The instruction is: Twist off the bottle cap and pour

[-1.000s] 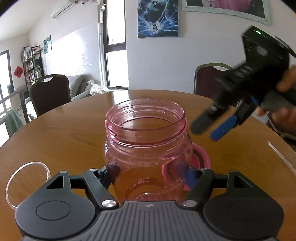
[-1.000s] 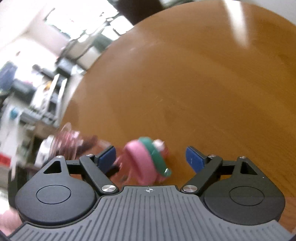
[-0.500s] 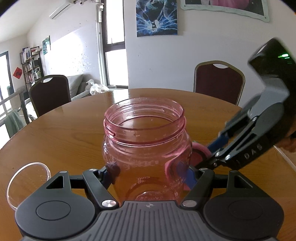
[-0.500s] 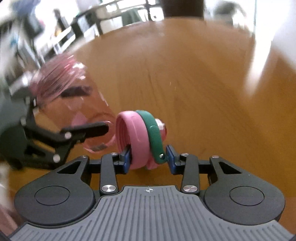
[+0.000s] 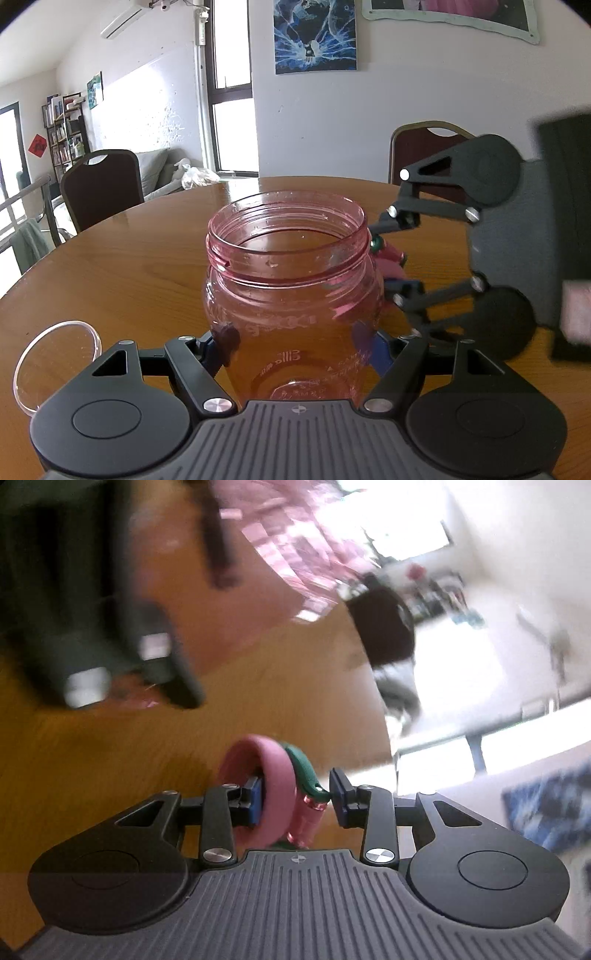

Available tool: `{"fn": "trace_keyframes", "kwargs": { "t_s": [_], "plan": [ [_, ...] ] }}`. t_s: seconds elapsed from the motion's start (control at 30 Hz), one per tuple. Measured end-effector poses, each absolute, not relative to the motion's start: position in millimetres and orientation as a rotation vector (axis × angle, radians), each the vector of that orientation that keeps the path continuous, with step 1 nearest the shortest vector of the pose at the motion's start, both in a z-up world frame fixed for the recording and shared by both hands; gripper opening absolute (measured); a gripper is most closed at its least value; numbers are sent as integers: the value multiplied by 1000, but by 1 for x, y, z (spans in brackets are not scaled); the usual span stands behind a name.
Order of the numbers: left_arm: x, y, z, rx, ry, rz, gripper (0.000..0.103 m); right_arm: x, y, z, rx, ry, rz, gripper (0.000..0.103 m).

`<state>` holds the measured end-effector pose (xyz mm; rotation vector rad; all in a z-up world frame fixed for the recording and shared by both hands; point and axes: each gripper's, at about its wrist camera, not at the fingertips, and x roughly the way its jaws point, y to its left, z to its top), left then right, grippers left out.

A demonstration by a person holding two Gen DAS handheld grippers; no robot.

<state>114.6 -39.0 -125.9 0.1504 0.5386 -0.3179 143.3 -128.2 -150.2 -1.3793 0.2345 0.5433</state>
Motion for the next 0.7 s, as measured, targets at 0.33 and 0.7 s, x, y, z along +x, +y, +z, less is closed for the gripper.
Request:
{"fn": "trace_keyframes", "kwargs": {
  "t_s": [0.33, 0.7],
  "plan": [
    [113, -40, -125, 156, 544, -325, 73, 129, -141, -108, -955, 529, 689, 88],
    [115, -37, -123, 164, 551, -346, 73, 243, -161, -52, -307, 1256, 815, 95]
  ]
}}
